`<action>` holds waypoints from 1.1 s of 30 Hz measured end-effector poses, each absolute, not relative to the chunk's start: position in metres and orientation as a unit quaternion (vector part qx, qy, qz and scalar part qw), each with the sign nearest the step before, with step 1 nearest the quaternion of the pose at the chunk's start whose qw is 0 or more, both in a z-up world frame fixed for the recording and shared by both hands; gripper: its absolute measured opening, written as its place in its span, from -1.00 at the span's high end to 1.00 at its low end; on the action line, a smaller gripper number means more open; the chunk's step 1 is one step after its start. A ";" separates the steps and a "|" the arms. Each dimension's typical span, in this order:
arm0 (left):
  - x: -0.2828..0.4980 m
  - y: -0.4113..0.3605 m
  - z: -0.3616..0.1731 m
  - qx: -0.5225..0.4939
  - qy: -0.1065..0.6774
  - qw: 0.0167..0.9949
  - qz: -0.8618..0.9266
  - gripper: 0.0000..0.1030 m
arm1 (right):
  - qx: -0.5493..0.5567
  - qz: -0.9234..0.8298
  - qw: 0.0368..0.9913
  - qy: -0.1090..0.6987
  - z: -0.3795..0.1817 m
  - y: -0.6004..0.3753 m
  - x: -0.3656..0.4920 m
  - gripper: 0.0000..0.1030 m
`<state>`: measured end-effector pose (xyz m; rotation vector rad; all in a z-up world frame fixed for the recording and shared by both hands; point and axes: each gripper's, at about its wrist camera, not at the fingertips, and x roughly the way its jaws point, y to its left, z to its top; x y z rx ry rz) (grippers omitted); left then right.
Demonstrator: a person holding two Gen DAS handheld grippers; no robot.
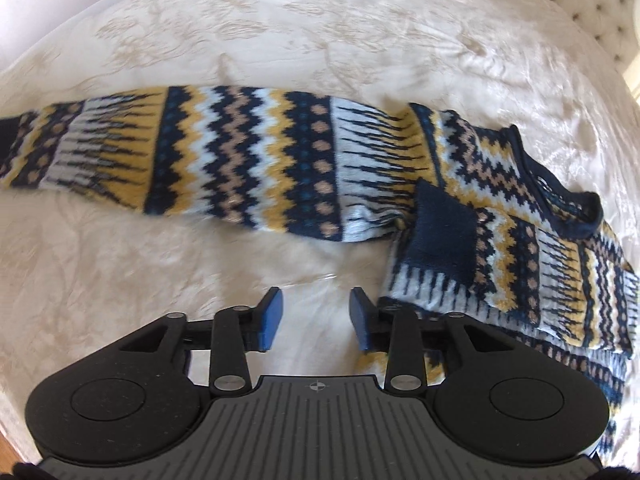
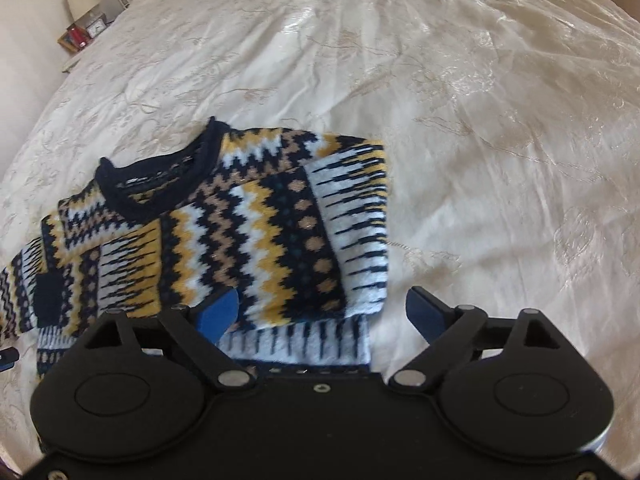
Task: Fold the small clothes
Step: 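Grasp the cuff of the other sleeve with the left tool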
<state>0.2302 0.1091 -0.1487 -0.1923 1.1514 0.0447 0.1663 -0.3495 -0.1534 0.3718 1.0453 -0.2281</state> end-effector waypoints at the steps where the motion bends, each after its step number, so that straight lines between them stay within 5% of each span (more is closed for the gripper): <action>1: 0.227 0.116 -0.148 -0.097 0.542 0.834 0.024 0.09 | 0.175 -0.098 0.846 0.494 -0.153 -0.341 0.162 -0.95; 26: 0.254 0.335 -0.143 -0.212 0.479 0.836 0.162 -0.03 | 0.176 0.006 0.845 0.505 -0.155 -0.195 0.144 -0.99; 33: 0.265 0.351 -0.171 -0.260 0.482 0.822 0.157 -0.34 | 0.177 0.002 0.841 0.511 -0.156 -0.173 0.154 -0.99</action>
